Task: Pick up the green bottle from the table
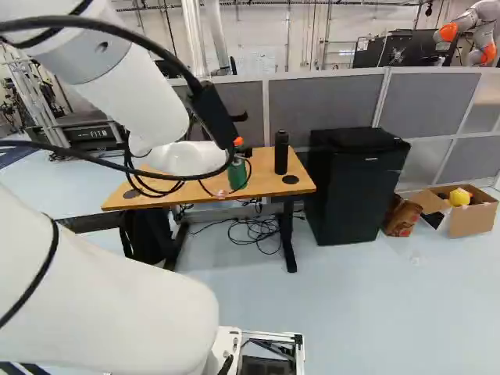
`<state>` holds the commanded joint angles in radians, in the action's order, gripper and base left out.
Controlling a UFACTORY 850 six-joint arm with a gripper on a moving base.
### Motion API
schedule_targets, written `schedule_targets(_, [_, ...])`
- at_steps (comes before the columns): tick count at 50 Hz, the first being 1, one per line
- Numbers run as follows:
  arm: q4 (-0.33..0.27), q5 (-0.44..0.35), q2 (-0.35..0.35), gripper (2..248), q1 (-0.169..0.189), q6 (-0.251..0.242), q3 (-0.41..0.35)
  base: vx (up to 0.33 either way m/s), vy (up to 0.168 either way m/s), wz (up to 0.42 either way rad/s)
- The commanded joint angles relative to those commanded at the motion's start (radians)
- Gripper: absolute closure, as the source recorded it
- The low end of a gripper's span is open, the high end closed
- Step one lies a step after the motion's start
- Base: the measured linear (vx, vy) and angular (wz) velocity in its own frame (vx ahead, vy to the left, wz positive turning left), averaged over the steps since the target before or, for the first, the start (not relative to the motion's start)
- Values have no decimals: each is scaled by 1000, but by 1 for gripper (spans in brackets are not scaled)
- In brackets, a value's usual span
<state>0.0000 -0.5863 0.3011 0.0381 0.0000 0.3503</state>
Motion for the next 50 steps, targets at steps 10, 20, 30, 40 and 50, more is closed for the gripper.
schedule_targets(10, [0,-74,-6,129,-10,0,-68,0,0,0])
schedule_targets(20, [0,-138,-10,129,-18,0,-126,0,0,0])
schedule_targets(30, [0,-191,-15,129,-25,0,-175,0,0,0])
schedule_targets(40, [0,-231,-18,129,-31,0,-212,0,0,0])
schedule_targets(50, [0,-261,-20,129,-35,0,-240,0,0,0])
